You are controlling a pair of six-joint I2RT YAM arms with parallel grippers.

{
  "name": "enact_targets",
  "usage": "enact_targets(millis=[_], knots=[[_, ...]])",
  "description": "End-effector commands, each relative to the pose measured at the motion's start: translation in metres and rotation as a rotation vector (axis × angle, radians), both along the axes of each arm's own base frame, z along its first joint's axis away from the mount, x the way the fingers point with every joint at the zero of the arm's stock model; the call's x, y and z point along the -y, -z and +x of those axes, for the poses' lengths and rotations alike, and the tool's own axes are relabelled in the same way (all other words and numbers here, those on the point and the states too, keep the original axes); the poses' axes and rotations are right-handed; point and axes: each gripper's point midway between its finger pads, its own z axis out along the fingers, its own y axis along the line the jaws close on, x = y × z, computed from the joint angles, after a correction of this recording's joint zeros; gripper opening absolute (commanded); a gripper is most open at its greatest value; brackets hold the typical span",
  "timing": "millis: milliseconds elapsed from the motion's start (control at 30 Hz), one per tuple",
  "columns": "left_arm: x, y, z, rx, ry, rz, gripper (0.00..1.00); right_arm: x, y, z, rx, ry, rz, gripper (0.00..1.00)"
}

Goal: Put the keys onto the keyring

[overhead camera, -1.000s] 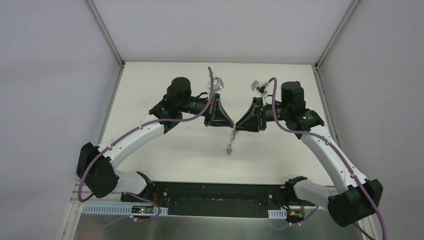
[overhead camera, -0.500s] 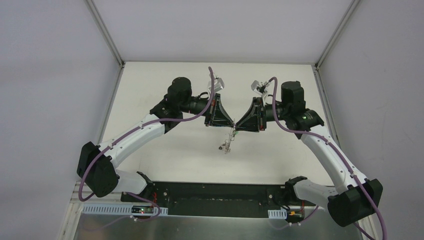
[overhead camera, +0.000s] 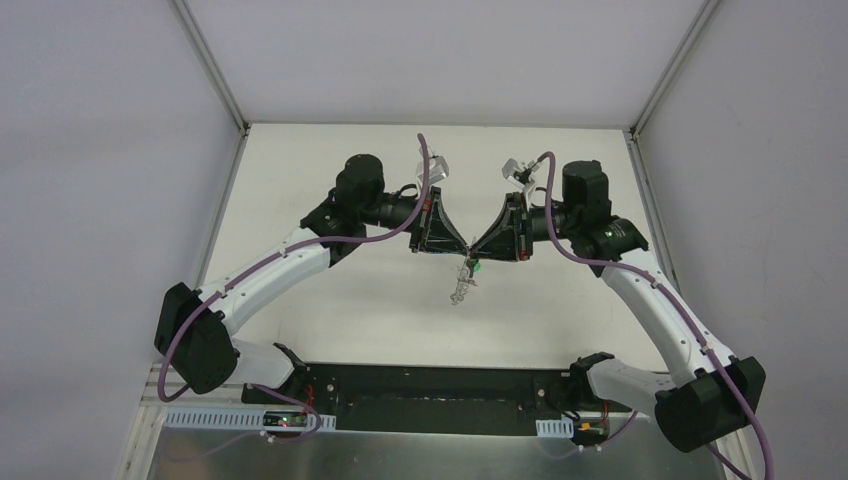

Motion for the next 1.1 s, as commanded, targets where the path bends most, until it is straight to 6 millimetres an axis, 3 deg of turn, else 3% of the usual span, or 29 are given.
enact_targets(millis=[0, 500, 600, 800, 1067], knots=[[0.001, -0.008, -0.005, 0.034, 0.038, -0.031, 0.0, -0.003, -0.023, -0.001, 0.071, -0.032, 0.046, 0.17], [0.0, -0.011, -0.007, 0.041, 0.041, -0.037, 0.0, -0.004, -0.018, -0.001, 0.063, -0.029, 0.039, 0.11], [0.0, -0.011, -0.007, 0.041, 0.04, -0.037, 0.0, -0.003, -0.018, 0.0, 0.063, -0.028, 0.039, 0.0], [-0.002, -0.011, -0.01, 0.077, 0.054, -0.037, 0.0, -0.002, -0.015, 0.003, 0.105, -0.008, 0.001, 0.0], [-0.019, -0.002, -0.017, 0.197, 0.069, 0.062, 0.23, -0.007, 0.008, -0.001, 0.163, -0.01, -0.157, 0.0]])
